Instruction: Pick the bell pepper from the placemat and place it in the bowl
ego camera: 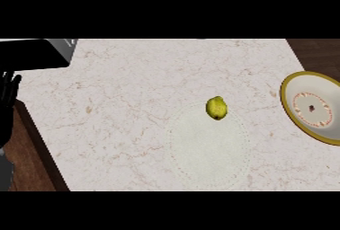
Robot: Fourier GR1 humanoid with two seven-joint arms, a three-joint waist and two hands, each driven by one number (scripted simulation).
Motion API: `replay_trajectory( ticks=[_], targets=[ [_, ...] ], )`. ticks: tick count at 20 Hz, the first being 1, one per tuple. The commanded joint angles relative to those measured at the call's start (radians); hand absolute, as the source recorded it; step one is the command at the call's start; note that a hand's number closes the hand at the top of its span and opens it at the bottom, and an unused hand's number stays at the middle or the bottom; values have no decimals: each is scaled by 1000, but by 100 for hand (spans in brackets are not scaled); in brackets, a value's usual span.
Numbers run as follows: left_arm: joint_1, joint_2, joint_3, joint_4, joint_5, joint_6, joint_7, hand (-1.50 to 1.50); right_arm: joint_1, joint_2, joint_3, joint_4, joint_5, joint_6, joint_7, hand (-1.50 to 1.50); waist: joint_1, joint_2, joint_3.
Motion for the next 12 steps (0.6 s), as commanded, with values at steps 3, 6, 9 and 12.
replay_trajectory(
  ticks=[3, 6, 9, 12],
  targets=[
    [-27, 4, -14, 24, -4, -16, 4, 0, 28, -168, -198, 217, -163, 63, -281, 150, 40, 0, -3],
    [-19, -5, -25, 36, -7, -30, -19, 0, 43, -248, -268, 271, -217, 95, -407, 150, 45, -2, -4],
    [-5, -7, -23, 35, 8, -56, -33, 0, 40, -293, -303, 313, -263, 155, -483, 150, 62, -1, -6],
    [-83, -9, -37, 45, -16, -14, 8, 0, -6, -321, -296, 313, -312, 285, -486, 150, 64, 0, -7]
  ],
)
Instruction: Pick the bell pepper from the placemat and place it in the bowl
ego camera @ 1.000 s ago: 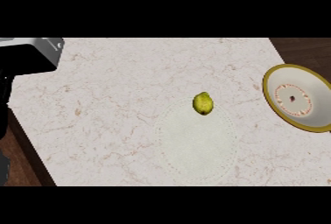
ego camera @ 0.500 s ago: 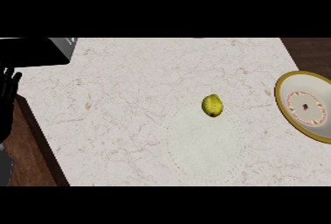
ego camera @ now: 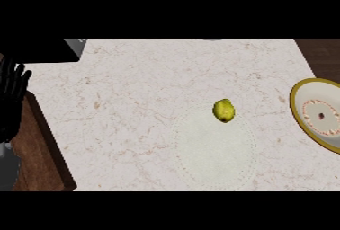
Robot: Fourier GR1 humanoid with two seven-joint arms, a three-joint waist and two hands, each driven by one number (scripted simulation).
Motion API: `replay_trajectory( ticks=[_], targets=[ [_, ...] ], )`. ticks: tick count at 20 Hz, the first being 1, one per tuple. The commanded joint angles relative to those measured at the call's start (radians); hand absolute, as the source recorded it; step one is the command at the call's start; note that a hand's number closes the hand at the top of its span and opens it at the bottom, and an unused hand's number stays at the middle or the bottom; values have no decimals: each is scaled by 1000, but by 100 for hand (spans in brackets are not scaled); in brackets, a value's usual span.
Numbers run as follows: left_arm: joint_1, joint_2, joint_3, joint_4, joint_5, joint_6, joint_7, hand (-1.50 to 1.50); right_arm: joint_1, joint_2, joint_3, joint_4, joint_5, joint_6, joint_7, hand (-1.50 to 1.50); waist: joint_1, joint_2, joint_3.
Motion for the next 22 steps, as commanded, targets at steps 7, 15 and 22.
replay_trajectory(
  ticks=[7, 15, 22],
  targets=[
    [-11, -31, -36, -21, -30, 21, 4, 0, -77, -84, 20, -3, -138, 351, -84, 150, 29, 1, -4],
    [-34, -34, -37, -4, -16, 3, 13, 0, -219, -27, 179, -165, -180, 408, 146, 150, 48, 4, -6],
    [-60, -39, -48, 13, -40, 12, 12, 0, -360, 107, 339, -390, -215, 413, 427, 150, 44, 4, -6]
  ],
)
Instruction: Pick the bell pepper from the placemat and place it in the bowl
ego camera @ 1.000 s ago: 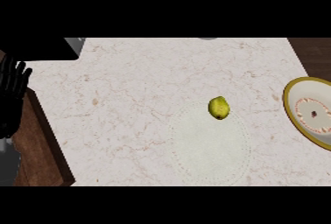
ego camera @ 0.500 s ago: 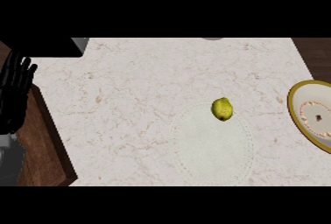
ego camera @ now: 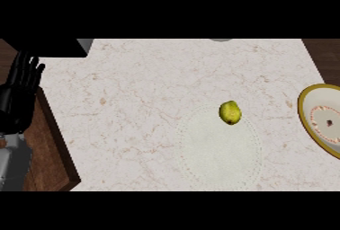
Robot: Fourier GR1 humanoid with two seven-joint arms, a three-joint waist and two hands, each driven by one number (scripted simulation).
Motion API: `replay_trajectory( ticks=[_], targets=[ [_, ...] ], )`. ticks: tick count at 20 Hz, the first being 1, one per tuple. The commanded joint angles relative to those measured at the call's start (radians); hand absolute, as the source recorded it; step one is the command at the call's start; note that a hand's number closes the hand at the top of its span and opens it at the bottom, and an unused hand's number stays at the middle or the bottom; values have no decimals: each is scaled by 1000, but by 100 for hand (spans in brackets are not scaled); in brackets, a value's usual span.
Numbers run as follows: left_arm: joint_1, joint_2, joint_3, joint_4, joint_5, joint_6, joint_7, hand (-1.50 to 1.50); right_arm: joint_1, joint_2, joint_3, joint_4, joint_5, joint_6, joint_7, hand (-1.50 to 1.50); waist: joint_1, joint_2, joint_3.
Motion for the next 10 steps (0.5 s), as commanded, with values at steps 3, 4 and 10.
replay_trajectory(
  ticks=[3, 4, 10],
  targets=[
    [17, -1, 12, -7, 2, -5, -9, 0, -71, 175, 127, -207, -25, 61, 182, 150, -9, -3, 0],
    [16, 1, 3, -46, -4, 8, 32, 0, -54, 217, 142, -223, -18, 36, 187, 150, -10, -3, 1],
    [82, -28, 9, -80, -6, 2, -2, 0, -55, 290, 201, -254, 62, -66, 265, 150, -9, -1, 2]
  ],
)
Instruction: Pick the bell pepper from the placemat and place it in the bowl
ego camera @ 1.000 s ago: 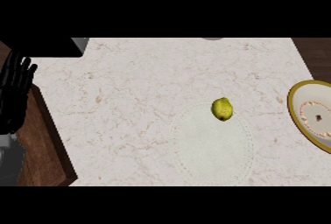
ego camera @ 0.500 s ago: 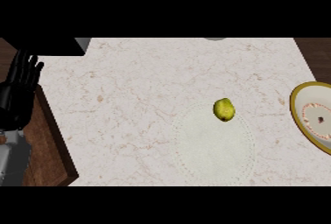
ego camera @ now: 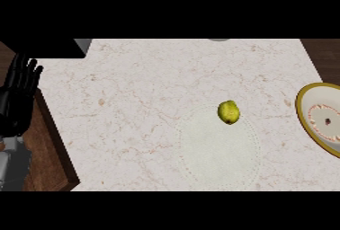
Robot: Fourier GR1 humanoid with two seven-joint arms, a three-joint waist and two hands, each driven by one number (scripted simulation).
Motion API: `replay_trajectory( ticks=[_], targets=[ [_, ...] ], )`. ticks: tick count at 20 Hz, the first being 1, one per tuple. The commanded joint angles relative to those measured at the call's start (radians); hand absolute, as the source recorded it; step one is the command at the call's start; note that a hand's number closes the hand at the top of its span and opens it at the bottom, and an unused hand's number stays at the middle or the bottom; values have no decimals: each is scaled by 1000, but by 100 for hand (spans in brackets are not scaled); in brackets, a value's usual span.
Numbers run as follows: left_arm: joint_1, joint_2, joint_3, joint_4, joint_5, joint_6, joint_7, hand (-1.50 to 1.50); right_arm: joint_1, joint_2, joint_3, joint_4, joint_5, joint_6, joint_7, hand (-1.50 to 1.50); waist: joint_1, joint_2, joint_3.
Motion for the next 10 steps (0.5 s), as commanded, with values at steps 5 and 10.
replay_trajectory(
  ticks=[5, 10],
  targets=[
    [3, -31, -14, -20, -24, 28, 14, 0, -9, 189, 115, -8, 143, -202, 166, 150, 0, 1, 1],
    [18, -29, -7, -26, -15, 2, -14, 0, -37, 267, 78, 158, 110, -252, 146, -150, 5, 3, 2]
  ],
)
